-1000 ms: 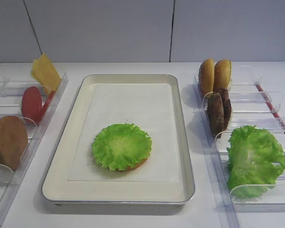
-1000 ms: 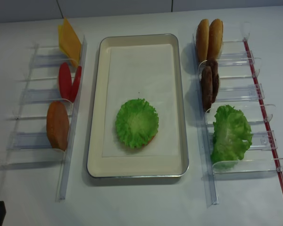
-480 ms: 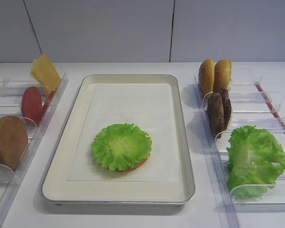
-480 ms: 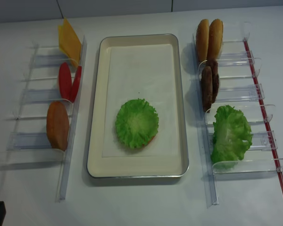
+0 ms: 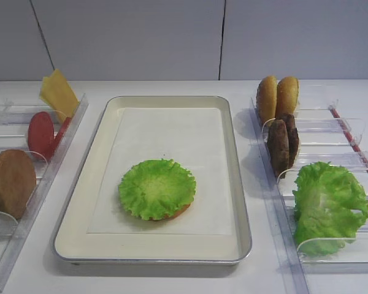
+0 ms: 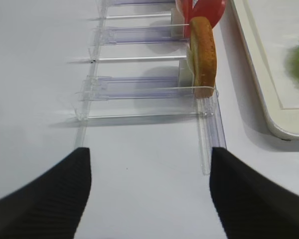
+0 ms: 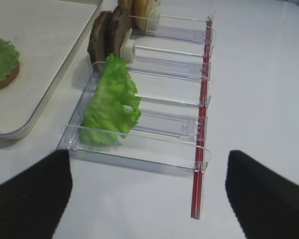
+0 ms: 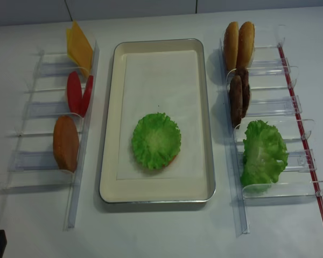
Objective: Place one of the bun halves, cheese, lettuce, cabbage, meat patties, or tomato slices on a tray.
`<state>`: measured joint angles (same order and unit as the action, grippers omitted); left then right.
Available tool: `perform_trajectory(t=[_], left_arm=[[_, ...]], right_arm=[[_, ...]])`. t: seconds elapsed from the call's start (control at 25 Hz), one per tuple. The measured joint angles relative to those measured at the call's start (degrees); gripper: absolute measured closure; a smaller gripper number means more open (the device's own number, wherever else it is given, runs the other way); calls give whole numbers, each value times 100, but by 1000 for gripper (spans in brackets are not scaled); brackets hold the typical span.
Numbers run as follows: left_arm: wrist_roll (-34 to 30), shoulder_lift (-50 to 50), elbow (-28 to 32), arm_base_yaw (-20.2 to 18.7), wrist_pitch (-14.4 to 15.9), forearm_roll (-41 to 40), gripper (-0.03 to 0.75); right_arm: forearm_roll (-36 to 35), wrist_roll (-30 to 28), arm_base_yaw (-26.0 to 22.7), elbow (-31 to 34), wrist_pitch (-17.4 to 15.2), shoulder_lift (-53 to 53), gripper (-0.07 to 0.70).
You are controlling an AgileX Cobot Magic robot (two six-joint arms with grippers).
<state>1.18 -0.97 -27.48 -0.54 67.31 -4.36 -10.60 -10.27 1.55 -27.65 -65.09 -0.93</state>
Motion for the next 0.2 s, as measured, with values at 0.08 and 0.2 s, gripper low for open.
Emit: perform_trajectory(t=[0.08,0.2], left_arm=[[0,0,0,0,0,0,239],[0,0,0,0,0,0,239]], right_arm=[[0,0,0,0,0,0,-1],[0,8,0,0,0,0,-1]])
